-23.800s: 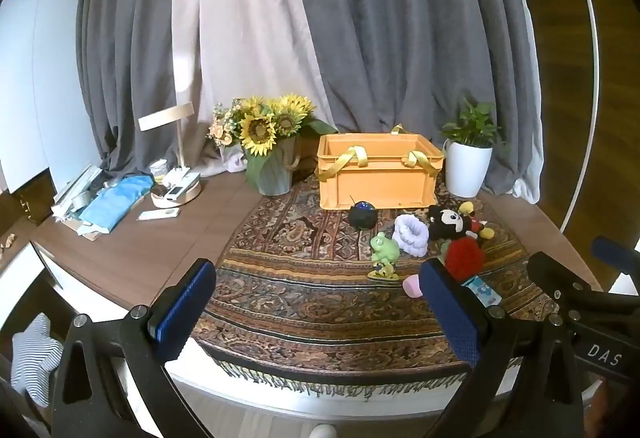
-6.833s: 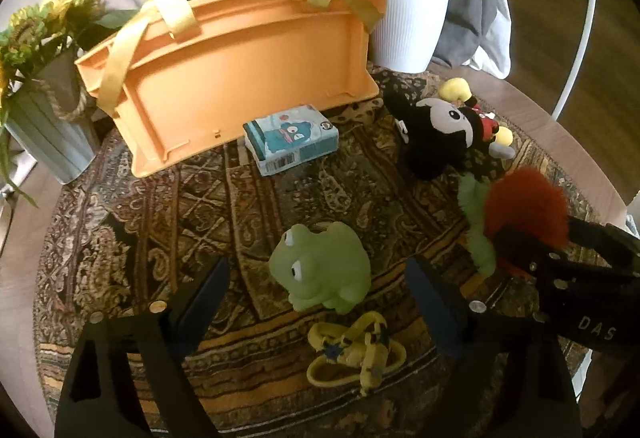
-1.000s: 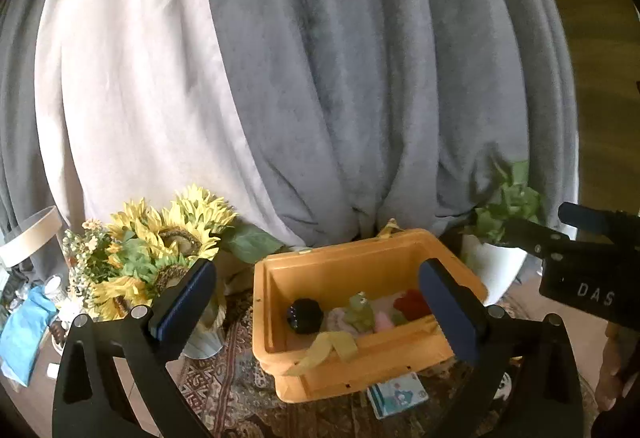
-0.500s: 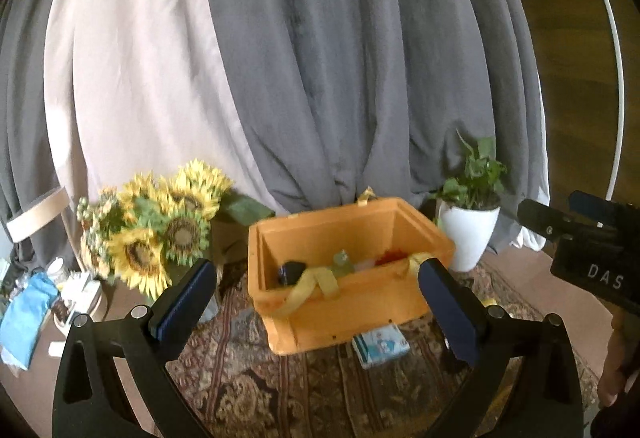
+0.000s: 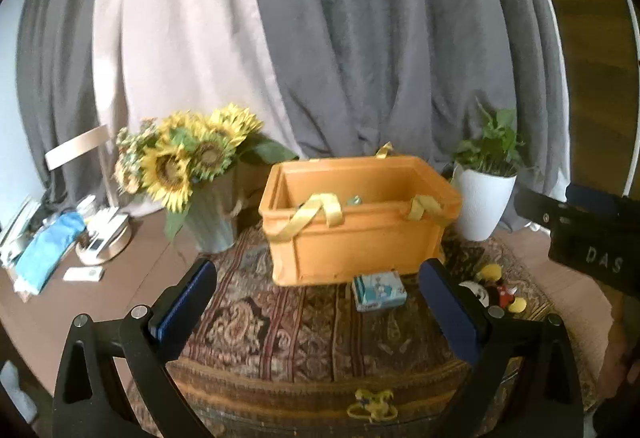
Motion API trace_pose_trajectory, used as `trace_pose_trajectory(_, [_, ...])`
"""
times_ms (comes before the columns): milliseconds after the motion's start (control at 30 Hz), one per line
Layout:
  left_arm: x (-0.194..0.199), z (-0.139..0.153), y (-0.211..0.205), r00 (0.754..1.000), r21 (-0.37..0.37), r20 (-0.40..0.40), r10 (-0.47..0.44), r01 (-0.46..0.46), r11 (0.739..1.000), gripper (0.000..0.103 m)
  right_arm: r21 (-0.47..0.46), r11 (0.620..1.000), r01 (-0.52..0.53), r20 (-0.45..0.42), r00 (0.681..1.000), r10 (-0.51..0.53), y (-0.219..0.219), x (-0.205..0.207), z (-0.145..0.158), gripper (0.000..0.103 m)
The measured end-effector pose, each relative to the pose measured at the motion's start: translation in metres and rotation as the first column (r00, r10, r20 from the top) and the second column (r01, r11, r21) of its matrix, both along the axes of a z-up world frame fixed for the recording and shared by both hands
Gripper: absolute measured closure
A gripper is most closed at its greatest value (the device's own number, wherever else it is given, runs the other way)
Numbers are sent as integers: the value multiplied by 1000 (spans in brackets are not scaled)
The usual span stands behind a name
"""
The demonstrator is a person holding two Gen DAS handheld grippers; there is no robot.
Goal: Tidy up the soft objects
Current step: 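Withdraw both tools from the crate toward the minion and Mickey toys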
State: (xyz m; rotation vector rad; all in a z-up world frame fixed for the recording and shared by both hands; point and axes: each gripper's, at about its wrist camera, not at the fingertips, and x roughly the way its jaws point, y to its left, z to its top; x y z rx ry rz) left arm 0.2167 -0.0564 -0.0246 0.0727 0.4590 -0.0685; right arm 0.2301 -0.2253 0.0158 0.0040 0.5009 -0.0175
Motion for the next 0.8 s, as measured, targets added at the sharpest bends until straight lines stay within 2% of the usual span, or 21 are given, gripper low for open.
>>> trace_pose_trajectory(100, [-11, -14, -8, 999, 9, -23, 41, -41, 999, 0, -2, 999, -45, -18, 999, 45, -7, 0, -9, 23])
trace_pose_trajectory(333, [-28, -50, -26, 983, -10, -119, 137, -139, 990, 0, -92, 982, -167, -45, 986, 163, -11, -4, -37, 23])
trace_pose_trajectory(700, [-30, -99, -50, 947, -31, -216, 236, -249, 968, 1, -134, 936, -325, -163, 939, 303, -24, 16, -86, 23])
trace_pose_trajectory(800, [-23, -116, -55, 936, -29, -250, 246, -262, 965, 6, -161, 921, -355, -186, 927, 325, -25, 23, -99, 23])
